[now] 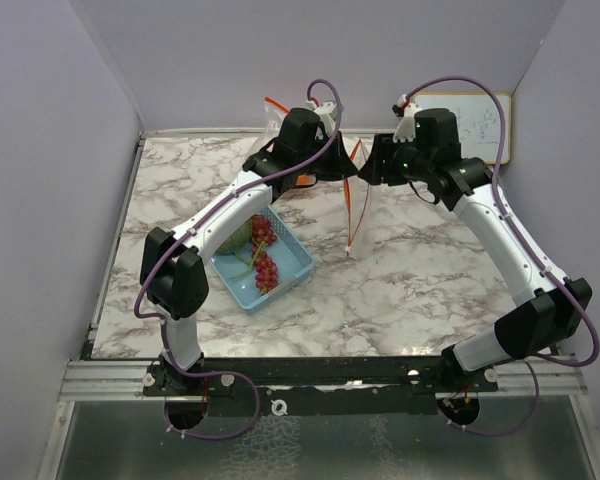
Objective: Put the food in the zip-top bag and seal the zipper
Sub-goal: Open the zipper of the food storage bag.
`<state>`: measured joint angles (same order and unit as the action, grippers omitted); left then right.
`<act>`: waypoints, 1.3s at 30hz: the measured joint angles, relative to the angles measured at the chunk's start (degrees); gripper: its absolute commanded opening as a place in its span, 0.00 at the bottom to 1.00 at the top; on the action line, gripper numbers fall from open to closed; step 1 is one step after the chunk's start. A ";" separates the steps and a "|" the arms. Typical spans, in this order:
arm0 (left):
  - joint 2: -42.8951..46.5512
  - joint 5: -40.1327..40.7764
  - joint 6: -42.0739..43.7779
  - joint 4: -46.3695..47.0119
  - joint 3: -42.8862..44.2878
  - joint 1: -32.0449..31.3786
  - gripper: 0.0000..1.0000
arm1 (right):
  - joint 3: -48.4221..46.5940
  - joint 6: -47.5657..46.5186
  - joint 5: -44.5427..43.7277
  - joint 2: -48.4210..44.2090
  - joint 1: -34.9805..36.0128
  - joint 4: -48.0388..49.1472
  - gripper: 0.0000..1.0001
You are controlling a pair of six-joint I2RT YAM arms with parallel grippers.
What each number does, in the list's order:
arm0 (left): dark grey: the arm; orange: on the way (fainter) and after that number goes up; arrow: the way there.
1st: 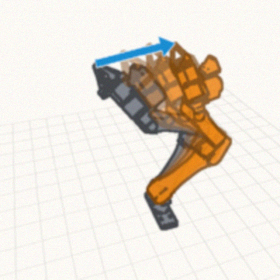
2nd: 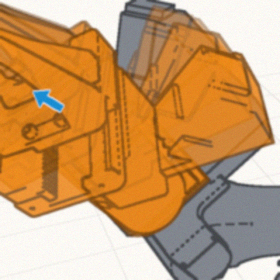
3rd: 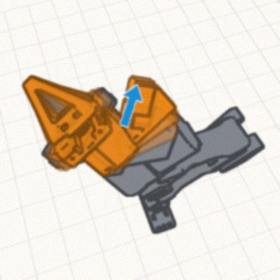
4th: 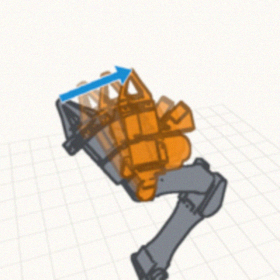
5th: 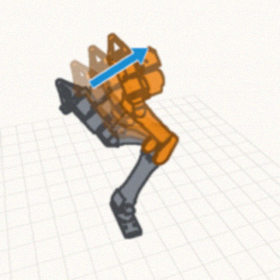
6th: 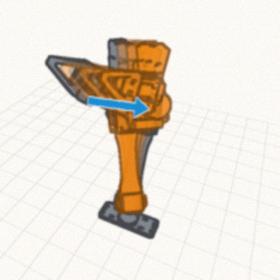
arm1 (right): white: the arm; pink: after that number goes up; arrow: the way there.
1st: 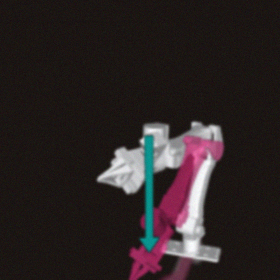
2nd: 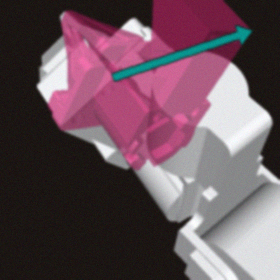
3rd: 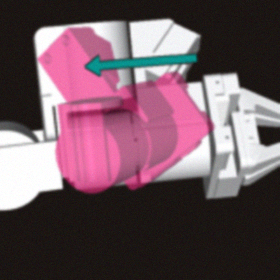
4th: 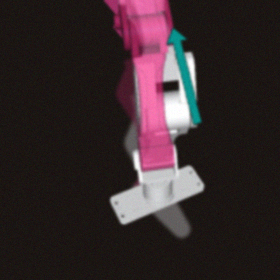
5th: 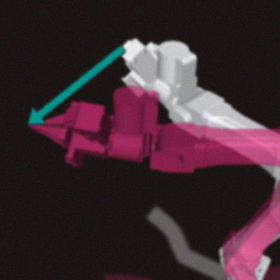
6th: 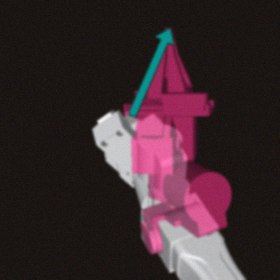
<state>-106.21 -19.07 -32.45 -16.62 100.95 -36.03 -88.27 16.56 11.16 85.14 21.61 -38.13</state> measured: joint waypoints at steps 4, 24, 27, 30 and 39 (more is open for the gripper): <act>0.00 -0.02 0.00 -0.28 0.46 0.00 0.00 | 0.81 0.83 -4.68 1.84 1.77 -1.40 0.32; 1.11 26.43 23.74 -21.62 6.58 -1.18 0.00 | 5.03 -0.79 -38.58 2.62 2.01 -1.09 0.27; 1.11 28.89 25.90 -22.53 7.50 -1.14 0.00 | 5.01 -3.32 -33.57 2.62 1.25 1.40 0.47; 1.14 29.51 26.97 -23.15 8.41 0.09 0.00 | 4.98 -6.32 -23.89 2.51 -0.13 3.89 0.72; 0.46 26.88 26.75 -22.97 12.00 1.51 0.00 | -0.35 -12.46 0.33 -1.66 -0.28 8.22 0.83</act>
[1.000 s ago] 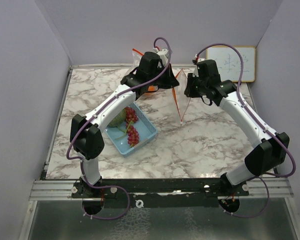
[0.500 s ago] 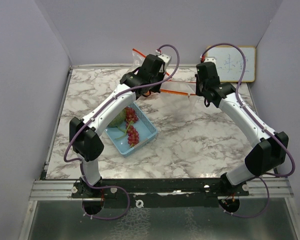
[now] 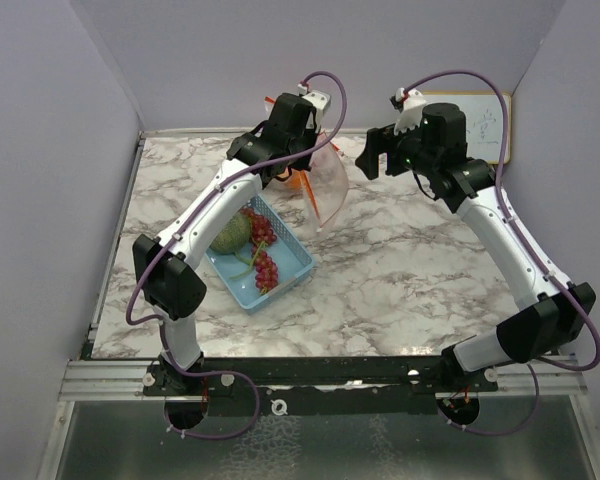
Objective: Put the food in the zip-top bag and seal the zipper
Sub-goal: Open the zipper of the food storage bag, then move the bin to the center of the board.
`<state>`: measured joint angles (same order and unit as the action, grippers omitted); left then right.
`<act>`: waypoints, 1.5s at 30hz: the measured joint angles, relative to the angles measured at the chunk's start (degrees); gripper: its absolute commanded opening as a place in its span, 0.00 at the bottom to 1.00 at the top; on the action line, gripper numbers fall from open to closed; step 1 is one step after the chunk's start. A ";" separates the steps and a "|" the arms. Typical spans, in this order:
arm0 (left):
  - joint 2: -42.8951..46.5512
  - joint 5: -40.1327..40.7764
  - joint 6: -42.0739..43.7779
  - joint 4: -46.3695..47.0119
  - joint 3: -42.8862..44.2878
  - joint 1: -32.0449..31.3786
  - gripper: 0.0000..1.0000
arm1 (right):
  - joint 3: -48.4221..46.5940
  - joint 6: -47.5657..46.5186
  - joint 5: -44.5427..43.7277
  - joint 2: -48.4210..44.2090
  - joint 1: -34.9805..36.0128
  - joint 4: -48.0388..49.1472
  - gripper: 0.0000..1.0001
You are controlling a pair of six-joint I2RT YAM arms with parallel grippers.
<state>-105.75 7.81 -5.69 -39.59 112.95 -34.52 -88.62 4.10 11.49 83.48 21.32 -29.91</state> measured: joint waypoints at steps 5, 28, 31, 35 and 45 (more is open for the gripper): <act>-1.20 -1.36 -0.17 0.39 0.39 0.02 0.00 | -6.78 -1.27 2.54 -1.27 8.52 0.00 0.80; -3.78 -16.98 -7.87 5.75 -2.54 6.67 0.00 | 19.30 11.76 -6.80 -0.85 32.63 9.75 0.74; -3.82 -18.51 -8.66 6.82 -3.98 6.71 0.00 | 19.82 12.68 -7.02 0.50 32.65 11.06 0.73; -4.90 -19.15 -8.96 7.02 -4.68 7.10 0.00 | 20.83 13.05 -7.30 3.30 33.62 13.20 0.73; -6.38 -18.82 -8.70 6.56 -2.60 10.27 0.00 | 20.17 12.00 -7.41 17.25 35.58 14.69 0.73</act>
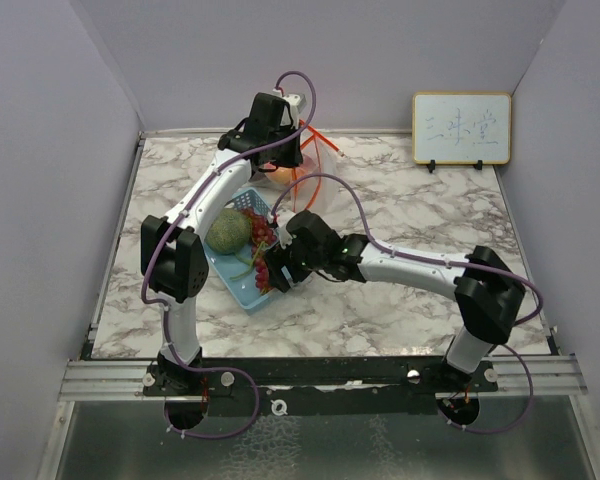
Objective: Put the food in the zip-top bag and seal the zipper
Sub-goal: Move the bin to the center of the board.
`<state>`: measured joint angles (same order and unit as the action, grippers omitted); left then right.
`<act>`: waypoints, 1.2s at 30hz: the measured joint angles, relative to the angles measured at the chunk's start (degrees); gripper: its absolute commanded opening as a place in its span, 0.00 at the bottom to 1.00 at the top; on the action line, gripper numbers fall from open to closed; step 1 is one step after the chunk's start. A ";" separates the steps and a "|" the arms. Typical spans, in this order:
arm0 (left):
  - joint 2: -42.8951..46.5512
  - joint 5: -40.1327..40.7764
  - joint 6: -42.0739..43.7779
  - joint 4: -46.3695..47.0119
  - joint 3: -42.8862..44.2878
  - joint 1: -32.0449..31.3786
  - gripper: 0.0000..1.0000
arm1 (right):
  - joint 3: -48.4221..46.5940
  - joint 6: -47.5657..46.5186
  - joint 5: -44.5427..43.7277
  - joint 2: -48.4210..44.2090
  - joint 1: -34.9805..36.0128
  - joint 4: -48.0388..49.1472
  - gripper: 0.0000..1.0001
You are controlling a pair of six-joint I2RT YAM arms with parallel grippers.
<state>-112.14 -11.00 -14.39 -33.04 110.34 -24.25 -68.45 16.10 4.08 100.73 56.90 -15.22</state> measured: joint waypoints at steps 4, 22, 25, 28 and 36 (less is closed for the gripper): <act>0.02 0.00 0.22 -0.04 0.68 0.20 0.00 | -2.84 -0.22 -2.93 3.82 -0.02 -1.84 0.73; 0.07 -0.04 1.29 -0.50 0.74 0.57 0.00 | 12.72 7.21 -18.93 -15.96 -19.50 -22.27 0.74; 0.33 -0.09 1.29 -0.48 0.20 0.57 0.00 | 13.94 7.06 -19.41 -18.58 -20.57 -24.44 0.71; 0.61 -0.09 1.29 -0.52 -0.57 0.63 0.00 | 14.93 4.98 -15.96 -23.56 -20.65 -22.86 0.70; 0.63 -0.20 1.33 -0.66 -0.90 0.63 0.00 | 15.52 -0.24 -1.36 -30.84 -20.63 -9.60 0.68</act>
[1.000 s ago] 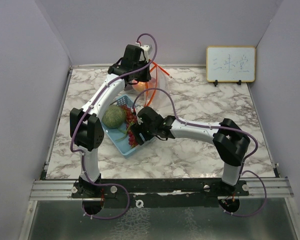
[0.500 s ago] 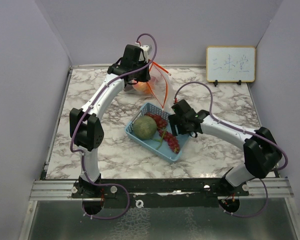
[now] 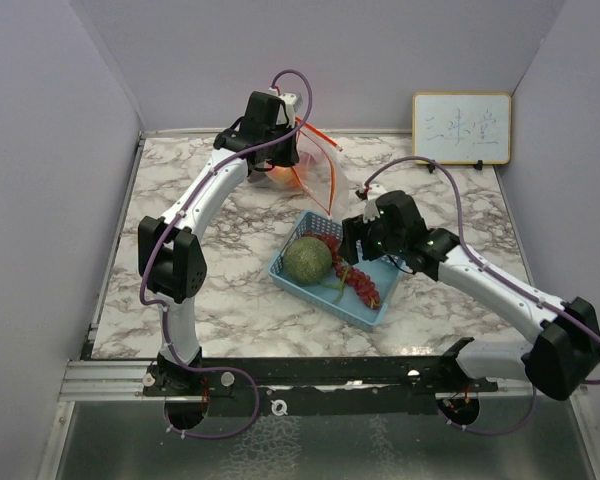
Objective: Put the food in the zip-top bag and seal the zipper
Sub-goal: Move the bin to the center of the board, then pick up the fake fruit from the bin.
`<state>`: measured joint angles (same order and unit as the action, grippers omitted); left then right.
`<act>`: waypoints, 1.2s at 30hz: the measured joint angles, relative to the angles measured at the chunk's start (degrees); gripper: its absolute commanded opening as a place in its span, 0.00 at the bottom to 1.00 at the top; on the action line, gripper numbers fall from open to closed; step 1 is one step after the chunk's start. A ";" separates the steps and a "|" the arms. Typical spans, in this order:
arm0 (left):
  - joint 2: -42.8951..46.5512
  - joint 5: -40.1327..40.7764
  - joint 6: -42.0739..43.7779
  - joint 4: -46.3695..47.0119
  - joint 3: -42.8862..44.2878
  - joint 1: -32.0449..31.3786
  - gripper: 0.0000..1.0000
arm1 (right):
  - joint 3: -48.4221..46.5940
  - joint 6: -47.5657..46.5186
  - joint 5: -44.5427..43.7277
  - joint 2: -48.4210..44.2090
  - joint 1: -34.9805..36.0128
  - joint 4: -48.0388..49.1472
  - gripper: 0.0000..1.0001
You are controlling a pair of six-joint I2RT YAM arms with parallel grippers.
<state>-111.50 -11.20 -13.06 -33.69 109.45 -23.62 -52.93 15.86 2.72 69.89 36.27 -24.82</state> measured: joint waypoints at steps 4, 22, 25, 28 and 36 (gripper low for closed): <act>0.00 -0.31 -0.22 0.02 0.00 0.00 0.00 | 0.39 0.13 2.14 7.26 0.00 1.36 0.66; 0.00 -0.76 -0.35 0.00 0.02 0.00 0.00 | 6.78 4.68 2.34 11.43 0.00 -4.61 0.64; 0.00 -1.07 -0.35 0.00 0.02 0.00 0.00 | 7.58 4.59 2.32 13.00 0.00 -3.76 0.29; 0.00 -1.36 -0.35 0.00 0.02 0.00 0.00 | 7.45 5.07 2.25 13.51 -0.11 -3.87 0.04; 0.00 -1.64 -0.35 0.00 0.02 0.00 0.00 | -1.20 3.17 -1.73 10.82 -0.11 -11.08 0.02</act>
<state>-111.50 -12.84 -13.41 -33.69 109.47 -23.62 -54.13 19.03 0.99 80.71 36.16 -35.90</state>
